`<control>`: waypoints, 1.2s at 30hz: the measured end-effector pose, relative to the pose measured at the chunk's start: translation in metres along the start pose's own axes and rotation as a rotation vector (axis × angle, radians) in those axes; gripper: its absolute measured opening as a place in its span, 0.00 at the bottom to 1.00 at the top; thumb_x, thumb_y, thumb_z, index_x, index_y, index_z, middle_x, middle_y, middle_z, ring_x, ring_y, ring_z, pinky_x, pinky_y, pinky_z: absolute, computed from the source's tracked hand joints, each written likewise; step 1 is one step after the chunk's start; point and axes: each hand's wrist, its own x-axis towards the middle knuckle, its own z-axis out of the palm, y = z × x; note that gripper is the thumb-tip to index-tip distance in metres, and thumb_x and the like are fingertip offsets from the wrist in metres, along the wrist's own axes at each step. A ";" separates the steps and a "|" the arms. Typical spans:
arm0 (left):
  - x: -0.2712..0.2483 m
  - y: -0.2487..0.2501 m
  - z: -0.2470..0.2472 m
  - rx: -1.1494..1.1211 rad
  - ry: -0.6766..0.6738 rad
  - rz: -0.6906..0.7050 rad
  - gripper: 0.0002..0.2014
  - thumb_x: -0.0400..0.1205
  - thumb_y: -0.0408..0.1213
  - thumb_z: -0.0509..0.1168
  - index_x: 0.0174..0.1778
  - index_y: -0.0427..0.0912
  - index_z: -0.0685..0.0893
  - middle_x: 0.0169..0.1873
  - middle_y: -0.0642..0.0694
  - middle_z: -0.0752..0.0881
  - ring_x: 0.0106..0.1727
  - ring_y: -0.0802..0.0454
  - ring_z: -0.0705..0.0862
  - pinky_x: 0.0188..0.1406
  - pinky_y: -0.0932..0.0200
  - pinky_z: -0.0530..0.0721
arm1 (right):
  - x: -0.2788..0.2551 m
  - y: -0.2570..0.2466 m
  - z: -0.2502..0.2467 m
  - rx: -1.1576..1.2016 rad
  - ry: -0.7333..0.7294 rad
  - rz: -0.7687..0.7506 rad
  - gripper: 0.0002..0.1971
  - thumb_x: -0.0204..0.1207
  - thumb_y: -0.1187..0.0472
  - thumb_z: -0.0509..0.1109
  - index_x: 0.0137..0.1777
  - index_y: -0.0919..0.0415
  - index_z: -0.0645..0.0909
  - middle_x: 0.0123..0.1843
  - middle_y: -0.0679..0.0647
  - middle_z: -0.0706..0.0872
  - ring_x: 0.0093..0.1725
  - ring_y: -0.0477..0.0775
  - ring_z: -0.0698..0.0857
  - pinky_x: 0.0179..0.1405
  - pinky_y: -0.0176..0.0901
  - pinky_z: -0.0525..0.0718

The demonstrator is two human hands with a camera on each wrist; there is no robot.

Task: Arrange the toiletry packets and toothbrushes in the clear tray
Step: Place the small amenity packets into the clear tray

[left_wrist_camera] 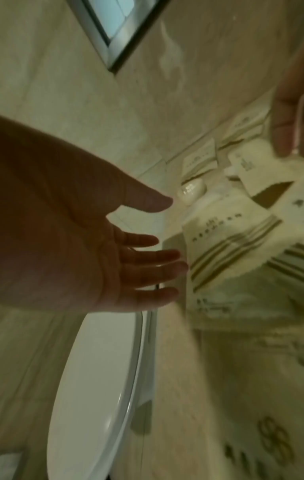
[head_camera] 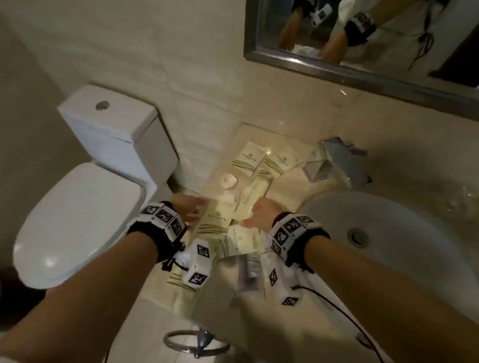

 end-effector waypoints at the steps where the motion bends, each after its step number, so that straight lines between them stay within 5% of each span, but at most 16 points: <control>1: 0.004 -0.002 0.001 0.012 -0.012 0.008 0.09 0.81 0.34 0.63 0.33 0.40 0.76 0.33 0.45 0.76 0.32 0.50 0.75 0.27 0.59 0.76 | 0.001 -0.002 0.005 -0.055 -0.015 0.004 0.36 0.69 0.47 0.76 0.71 0.65 0.69 0.71 0.60 0.76 0.69 0.61 0.76 0.63 0.46 0.76; 4: 0.013 -0.008 0.006 0.090 0.003 -0.008 0.02 0.79 0.33 0.65 0.43 0.39 0.78 0.33 0.45 0.76 0.32 0.52 0.74 0.26 0.62 0.74 | 0.003 -0.003 0.017 -0.249 -0.020 -0.042 0.42 0.65 0.46 0.79 0.73 0.59 0.63 0.71 0.60 0.72 0.72 0.63 0.69 0.73 0.57 0.69; 7: 0.026 -0.013 0.011 0.129 0.024 0.028 0.14 0.77 0.32 0.68 0.58 0.34 0.80 0.38 0.43 0.78 0.36 0.50 0.76 0.41 0.57 0.75 | 0.006 -0.004 0.024 -0.331 -0.037 -0.076 0.42 0.67 0.49 0.78 0.76 0.56 0.57 0.71 0.62 0.72 0.74 0.64 0.65 0.77 0.58 0.62; 14: 0.032 -0.011 0.016 0.282 0.038 0.026 0.26 0.72 0.36 0.73 0.65 0.32 0.79 0.49 0.35 0.83 0.51 0.43 0.81 0.56 0.51 0.82 | 0.014 0.008 0.013 -0.287 -0.123 -0.097 0.28 0.74 0.51 0.73 0.71 0.54 0.67 0.66 0.56 0.79 0.69 0.60 0.75 0.64 0.47 0.71; 16: 0.030 -0.006 0.016 0.254 0.026 0.021 0.21 0.73 0.33 0.71 0.62 0.33 0.79 0.47 0.37 0.82 0.47 0.45 0.82 0.42 0.56 0.82 | 0.015 0.010 0.004 -0.219 -0.182 -0.101 0.29 0.76 0.55 0.71 0.75 0.57 0.69 0.74 0.55 0.75 0.73 0.58 0.73 0.66 0.44 0.72; 18: 0.027 0.002 0.014 0.186 0.031 0.050 0.08 0.73 0.31 0.69 0.47 0.36 0.81 0.45 0.39 0.82 0.40 0.47 0.80 0.39 0.59 0.77 | 0.014 0.013 -0.005 -0.150 -0.215 -0.105 0.31 0.75 0.57 0.72 0.77 0.58 0.68 0.78 0.54 0.69 0.77 0.56 0.70 0.70 0.44 0.72; 21: 0.018 0.018 0.008 0.160 0.026 0.108 0.05 0.73 0.29 0.66 0.33 0.39 0.78 0.42 0.38 0.82 0.42 0.44 0.80 0.45 0.54 0.78 | 0.011 0.014 -0.024 -0.129 -0.238 -0.136 0.28 0.75 0.58 0.72 0.74 0.59 0.72 0.69 0.54 0.73 0.68 0.54 0.74 0.47 0.39 0.77; 22: 0.014 0.026 0.007 0.177 0.000 0.137 0.05 0.74 0.29 0.66 0.32 0.40 0.78 0.39 0.38 0.82 0.42 0.43 0.80 0.43 0.53 0.79 | 0.008 0.014 -0.033 -0.103 -0.238 -0.139 0.25 0.74 0.59 0.72 0.72 0.61 0.74 0.63 0.53 0.74 0.61 0.52 0.75 0.42 0.37 0.75; 24: 0.002 0.040 0.007 0.156 -0.082 0.208 0.05 0.74 0.28 0.66 0.34 0.40 0.81 0.37 0.38 0.82 0.38 0.43 0.81 0.39 0.56 0.81 | 0.004 0.014 -0.049 -0.016 -0.213 -0.148 0.22 0.74 0.62 0.72 0.68 0.64 0.77 0.59 0.54 0.76 0.56 0.52 0.74 0.48 0.39 0.73; 28: -0.022 0.068 0.018 0.105 -0.167 0.375 0.06 0.79 0.28 0.63 0.38 0.41 0.80 0.34 0.42 0.83 0.29 0.50 0.84 0.30 0.62 0.83 | -0.012 0.021 -0.079 0.157 -0.156 -0.094 0.10 0.75 0.70 0.69 0.53 0.58 0.81 0.61 0.62 0.80 0.62 0.65 0.81 0.50 0.56 0.86; 30: -0.033 0.083 0.029 0.108 -0.151 0.472 0.04 0.79 0.28 0.61 0.41 0.39 0.79 0.34 0.42 0.81 0.26 0.51 0.84 0.25 0.63 0.82 | -0.019 0.027 -0.096 0.180 -0.121 -0.103 0.13 0.73 0.72 0.70 0.53 0.56 0.81 0.64 0.62 0.79 0.65 0.69 0.80 0.54 0.64 0.86; 32: -0.043 0.097 0.041 0.112 -0.177 0.530 0.03 0.79 0.28 0.61 0.46 0.38 0.78 0.35 0.41 0.81 0.31 0.47 0.82 0.30 0.60 0.80 | -0.030 0.030 -0.113 0.100 -0.041 -0.167 0.19 0.72 0.71 0.71 0.63 0.56 0.80 0.65 0.59 0.78 0.66 0.62 0.78 0.60 0.53 0.81; 36: -0.063 0.120 0.081 0.082 -0.343 0.536 0.07 0.79 0.27 0.59 0.50 0.39 0.79 0.41 0.38 0.83 0.38 0.42 0.82 0.36 0.56 0.83 | -0.059 0.046 -0.148 0.151 0.111 -0.219 0.22 0.74 0.71 0.70 0.69 0.63 0.77 0.57 0.52 0.73 0.58 0.51 0.75 0.44 0.30 0.76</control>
